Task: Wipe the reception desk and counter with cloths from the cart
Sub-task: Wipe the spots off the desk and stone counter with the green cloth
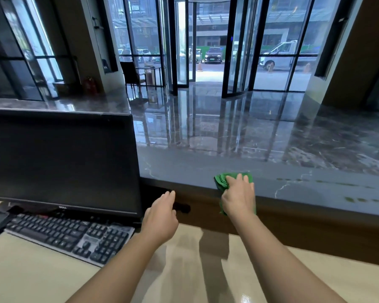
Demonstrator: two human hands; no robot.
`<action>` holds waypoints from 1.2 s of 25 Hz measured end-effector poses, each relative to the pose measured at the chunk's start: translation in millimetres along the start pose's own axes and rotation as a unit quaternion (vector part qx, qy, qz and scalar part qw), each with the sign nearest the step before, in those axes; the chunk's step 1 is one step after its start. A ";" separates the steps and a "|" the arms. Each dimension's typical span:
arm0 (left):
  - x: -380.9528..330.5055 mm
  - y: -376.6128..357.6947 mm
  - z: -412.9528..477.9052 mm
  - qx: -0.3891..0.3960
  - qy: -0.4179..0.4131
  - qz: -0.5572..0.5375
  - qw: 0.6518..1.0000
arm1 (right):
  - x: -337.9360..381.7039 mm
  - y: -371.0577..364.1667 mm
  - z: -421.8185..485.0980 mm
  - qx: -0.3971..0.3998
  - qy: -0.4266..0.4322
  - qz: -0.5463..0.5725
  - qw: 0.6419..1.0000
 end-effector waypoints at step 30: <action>-25.7 22.8 34.5 0.032 -0.124 0.150 0.980 | 40.6 -6.3 54.5 0.089 0.050 0.045 0.994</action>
Point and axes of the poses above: each hand's wrist, its own z-axis towards the middle knuckle, its own y-axis out of the back of the hand, x = y × z, the point moved 10 cm from there along z, towards the middle knuckle, and after that the axes turned 12 degrees about -z, right-handed, at the moved point
